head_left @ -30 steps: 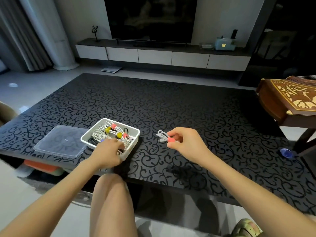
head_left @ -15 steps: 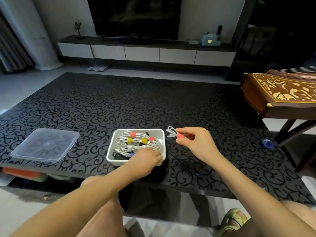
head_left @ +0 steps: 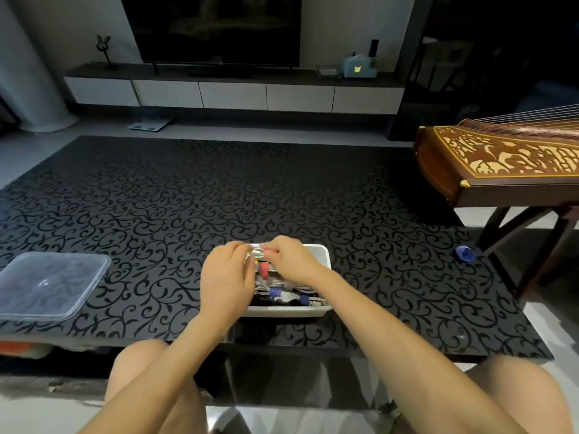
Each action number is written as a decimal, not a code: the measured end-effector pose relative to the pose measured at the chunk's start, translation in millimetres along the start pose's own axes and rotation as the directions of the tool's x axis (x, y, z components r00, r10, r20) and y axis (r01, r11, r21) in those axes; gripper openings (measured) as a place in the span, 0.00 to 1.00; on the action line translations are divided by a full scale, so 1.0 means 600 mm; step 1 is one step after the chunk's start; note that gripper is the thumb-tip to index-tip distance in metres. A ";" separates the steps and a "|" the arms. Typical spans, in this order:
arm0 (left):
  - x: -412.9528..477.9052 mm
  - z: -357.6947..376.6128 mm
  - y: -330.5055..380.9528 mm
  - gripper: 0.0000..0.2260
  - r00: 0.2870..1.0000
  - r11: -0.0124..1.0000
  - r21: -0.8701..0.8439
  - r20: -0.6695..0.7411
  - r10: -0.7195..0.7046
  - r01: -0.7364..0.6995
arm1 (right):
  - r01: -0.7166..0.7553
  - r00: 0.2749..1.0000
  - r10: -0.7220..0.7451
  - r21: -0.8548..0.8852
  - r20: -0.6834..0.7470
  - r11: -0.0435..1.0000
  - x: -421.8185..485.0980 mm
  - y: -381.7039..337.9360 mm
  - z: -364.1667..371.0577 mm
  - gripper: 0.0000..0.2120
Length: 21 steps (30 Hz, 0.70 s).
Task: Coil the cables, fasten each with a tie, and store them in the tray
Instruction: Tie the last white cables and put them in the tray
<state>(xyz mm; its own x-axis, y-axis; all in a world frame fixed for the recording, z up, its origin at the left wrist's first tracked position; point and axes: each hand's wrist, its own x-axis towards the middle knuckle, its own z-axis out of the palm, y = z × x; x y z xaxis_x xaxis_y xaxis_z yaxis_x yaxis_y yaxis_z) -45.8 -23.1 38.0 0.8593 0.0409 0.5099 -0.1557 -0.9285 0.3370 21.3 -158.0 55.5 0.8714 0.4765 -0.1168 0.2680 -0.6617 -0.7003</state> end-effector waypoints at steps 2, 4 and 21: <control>0.014 0.020 0.009 0.14 0.990 0.996 0.018 0.110 0.088 -0.091 | 0.044 0.963 -0.015 0.104 -0.268 0.994 -0.020 0.024 -0.027 0.14; 0.021 0.049 0.022 0.16 0.945 0.975 -0.003 0.246 0.216 -0.222 | 0.024 0.852 0.030 0.096 -0.522 0.995 -0.050 0.073 -0.064 0.14; 0.032 0.137 0.012 0.23 0.745 0.888 0.249 0.652 0.141 -0.387 | -0.768 0.640 0.592 -0.435 -0.490 0.470 -0.137 0.397 -0.240 0.18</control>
<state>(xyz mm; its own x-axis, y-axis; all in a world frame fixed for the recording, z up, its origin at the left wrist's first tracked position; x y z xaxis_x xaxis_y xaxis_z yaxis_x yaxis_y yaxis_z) 9.6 -59.1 -14.8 0.9358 -0.3411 -0.0891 -0.3489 -0.9323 -0.0953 72.7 -438.1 -0.3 0.9176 -0.3702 -0.1446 -0.3642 -0.9289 0.0672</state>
